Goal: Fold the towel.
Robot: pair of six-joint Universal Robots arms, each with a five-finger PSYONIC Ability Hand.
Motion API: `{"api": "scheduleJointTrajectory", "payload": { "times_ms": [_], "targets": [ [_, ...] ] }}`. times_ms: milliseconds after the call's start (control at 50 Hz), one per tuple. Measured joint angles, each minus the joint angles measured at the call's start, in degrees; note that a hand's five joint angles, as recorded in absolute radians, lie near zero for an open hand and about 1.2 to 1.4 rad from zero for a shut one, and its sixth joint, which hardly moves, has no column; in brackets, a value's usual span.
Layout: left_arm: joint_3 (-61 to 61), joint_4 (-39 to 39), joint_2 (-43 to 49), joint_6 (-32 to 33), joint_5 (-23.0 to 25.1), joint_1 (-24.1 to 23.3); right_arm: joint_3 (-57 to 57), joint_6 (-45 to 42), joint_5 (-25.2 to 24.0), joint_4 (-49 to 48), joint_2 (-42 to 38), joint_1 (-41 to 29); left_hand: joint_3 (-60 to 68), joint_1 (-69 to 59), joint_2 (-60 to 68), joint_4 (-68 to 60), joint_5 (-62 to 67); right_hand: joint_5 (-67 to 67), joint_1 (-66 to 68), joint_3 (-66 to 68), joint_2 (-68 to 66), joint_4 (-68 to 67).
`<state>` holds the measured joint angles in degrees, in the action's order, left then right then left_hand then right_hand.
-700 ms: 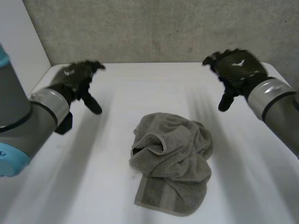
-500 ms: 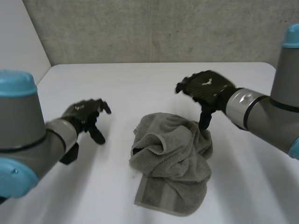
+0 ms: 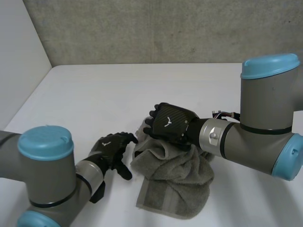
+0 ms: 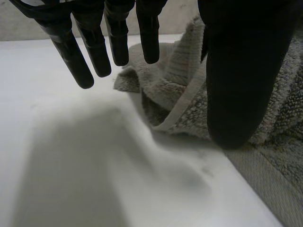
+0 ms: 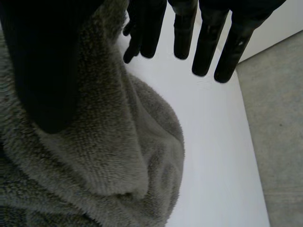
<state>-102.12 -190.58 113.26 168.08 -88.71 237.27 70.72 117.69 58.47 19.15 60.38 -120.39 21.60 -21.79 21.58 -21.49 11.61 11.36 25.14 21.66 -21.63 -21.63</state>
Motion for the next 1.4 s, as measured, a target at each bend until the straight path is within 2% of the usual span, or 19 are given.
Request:
{"api": "scheduleJointTrajectory", "payload": {
  "times_ms": [120, 220, 280, 340, 420, 580, 700, 780, 920, 960, 980, 1000, 1040, 1060, 1080, 1140, 1160, 1240, 1400],
  "targets": [
    [3.3, -2.3, 4.3, -0.4, -0.3, -1.6, -0.1, 0.5, 1.0, -0.1, -2.0, 0.0, 5.4, -5.1, 5.3, -5.0, 4.9, 22.3, 26.7, 23.7, -23.9, -22.6],
    [6.8, -2.8, 7.4, -0.1, -0.5, -2.5, -0.7, 1.5, 3.1, -0.3, -3.4, 0.2, 22.0, -21.6, 22.1, -22.1, 21.8, 42.4, 48.7, 42.6, -42.6, -42.7],
    [8.5, -2.8, 8.3, 0.2, -0.7, -2.7, -1.2, 2.6, 4.4, -0.4, -3.8, 0.4, 38.8, -38.9, 39.6, -39.1, 38.7, 45.1, 51.3, 45.4, -45.4, -45.5],
    [11.2, -2.8, 9.0, 0.5, -1.6, -2.7, -3.0, 5.8, 6.4, -1.5, -3.9, 1.0, 45.3, -43.5, 45.4, -45.5, 44.2, 46.9, 53.4, 47.1, -47.1, -47.3],
    [16.8, -2.7, 9.1, 2.3, -3.7, -2.7, -5.8, 12.7, 9.3, -4.8, -3.5, 1.7, 47.2, -44.6, 47.1, -47.3, 45.9, 47.3, 53.8, 47.6, -47.5, -47.7],
    [33.8, -2.7, 5.7, 11.2, -6.1, -2.6, -7.0, 40.9, 22.0, -25.8, 4.6, 2.9, 47.9, -44.9, 47.8, -48.2, 46.9, 47.6, 54.1, 47.8, -47.7, -48.0],
    [39.4, -2.5, 1.7, 14.5, -5.7, -3.1, -0.1, 48.6, 25.9, -33.7, 11.7, 3.3, 48.0, -44.9, 47.8, -48.2, 47.1, 47.7, 54.2, 47.9, -47.7, -48.1],
    [36.6, -0.8, -0.3, 15.1, -5.2, -4.7, 5.8, 48.3, 26.5, -30.5, 15.2, 3.3, 48.0, -44.9, 47.9, -48.2, 47.2, 47.7, 54.3, 47.9, -47.7, -48.1],
    [20.8, 6.2, -0.1, 15.7, -4.8, -7.2, 12.9, 38.7, 25.8, -9.3, 12.1, 4.4, 48.0, -44.9, 47.9, -48.2, 47.2, 47.8, 54.3, 47.9, -47.9, -48.1],
    [17.5, 7.5, 0.5, 16.1, -4.6, -7.5, 14.0, 36.0, 25.6, -4.8, 10.4, 5.0, 48.0, -44.9, 47.9, -48.2, 47.2, 43.9, 48.1, 43.2, -42.1, -43.2],
    [16.0, 8.0, 0.9, 16.4, -4.4, -7.7, 14.4, 34.9, 25.5, -3.0, 9.7, 5.3, 48.0, -44.9, 47.9, -48.2, 47.2, 35.5, 38.3, 32.3, -32.2, -33.8],
    [14.1, 8.6, 1.5, 16.8, -4.1, -7.9, 14.7, 33.5, 25.3, -1.1, 8.8, 5.6, 45.3, -44.9, 45.4, -45.4, 46.0, 27.7, 29.9, 25.9, -25.8, -25.9],
    [12.0, 9.1, 2.3, 17.6, -3.7, -8.1, 14.9, 32.4, 25.0, 0.2, 8.1, 5.9, 45.0, -44.9, 45.0, -45.2, 45.8, 27.7, 29.9, 25.9, -25.8, -25.9],
    [11.4, 9.2, 2.6, 18.0, -3.6, -8.2, 14.9, 32.0, 24.9, 0.4, 7.8, 6.1, 42.4, -42.3, 42.4, -42.5, 42.7, 15.0, 15.9, 14.6, -14.6, -14.6],
    [10.9, 9.3, 2.7, 18.3, -3.5, -8.2, 14.9, 31.9, 24.8, 0.2, 7.8, 6.2, 41.4, -41.5, 41.4, -42.0, 42.3, 14.0, 14.0, 12.9, -13.1, -13.4],
    [10.0, 9.4, 2.8, 19.1, -3.2, -8.0, 14.6, 32.5, 24.4, -1.9, 8.7, 6.5, 31.9, -30.5, 31.8, -31.9, 31.8, 4.7, 4.0, 4.1, -4.1, -4.4],
    [9.8, 9.3, 2.4, 19.4, -3.2, -7.7, 14.6, 33.1, 24.3, -3.2, 9.6, 6.5, 17.7, -17.5, 17.6, -18.5, 18.3, 4.7, 4.0, 4.1, -4.1, -4.4],
    [9.5, 9.3, 0.8, 19.7, -3.2, -6.6, 14.6, 34.2, 23.4, -6.9, 12.3, 6.6, -3.5, 4.3, -3.5, 3.5, -3.4, -1.7, -3.1, -2.0, 1.9, 2.1],
    [5.4, 9.2, -3.4, 19.5, -3.3, -3.6, 14.0, 31.7, 15.2, -11.8, 15.7, 6.0, -11.4, 11.4, -11.5, 11.2, -9.8, -2.8, -4.4, -3.2, 2.8, 3.1]
  ]
}}
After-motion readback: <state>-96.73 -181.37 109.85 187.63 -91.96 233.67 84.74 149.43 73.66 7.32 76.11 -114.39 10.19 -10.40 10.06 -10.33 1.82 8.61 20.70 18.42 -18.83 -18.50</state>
